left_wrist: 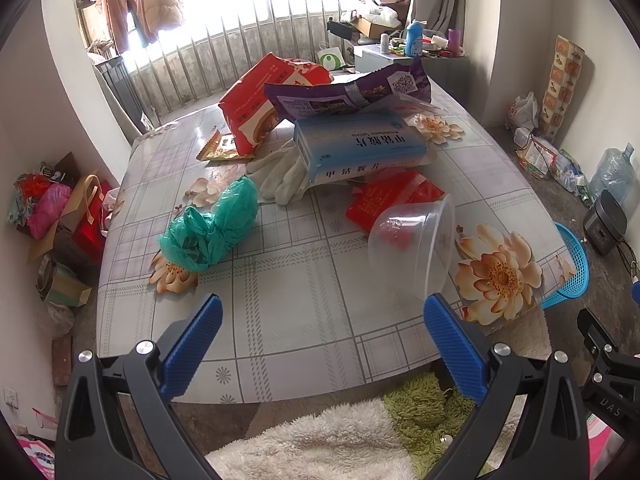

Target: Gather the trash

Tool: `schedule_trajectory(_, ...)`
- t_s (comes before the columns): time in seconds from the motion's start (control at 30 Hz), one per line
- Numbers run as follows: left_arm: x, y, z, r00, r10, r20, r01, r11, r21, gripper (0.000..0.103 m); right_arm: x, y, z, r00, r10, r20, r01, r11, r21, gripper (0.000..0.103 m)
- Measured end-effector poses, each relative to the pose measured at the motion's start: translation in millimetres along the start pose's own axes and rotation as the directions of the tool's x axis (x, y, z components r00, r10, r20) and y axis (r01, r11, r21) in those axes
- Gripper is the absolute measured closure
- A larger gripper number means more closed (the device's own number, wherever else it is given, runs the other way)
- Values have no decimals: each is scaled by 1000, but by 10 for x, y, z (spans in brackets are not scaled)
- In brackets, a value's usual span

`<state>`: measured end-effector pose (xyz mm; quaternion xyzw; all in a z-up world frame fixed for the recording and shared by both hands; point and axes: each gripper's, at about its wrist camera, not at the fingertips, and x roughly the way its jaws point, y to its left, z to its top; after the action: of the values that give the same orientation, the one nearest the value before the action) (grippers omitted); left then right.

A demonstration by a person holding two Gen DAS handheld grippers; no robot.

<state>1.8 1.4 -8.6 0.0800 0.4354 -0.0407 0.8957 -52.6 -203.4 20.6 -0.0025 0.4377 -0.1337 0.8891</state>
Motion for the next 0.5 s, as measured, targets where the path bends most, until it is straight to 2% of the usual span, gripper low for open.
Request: schedule_trajectory(0.5,-1,-2,3,1000,0,-2,0,1000,0,4,-49,-85,-28,1000,1,1,-1,1000,1,8)
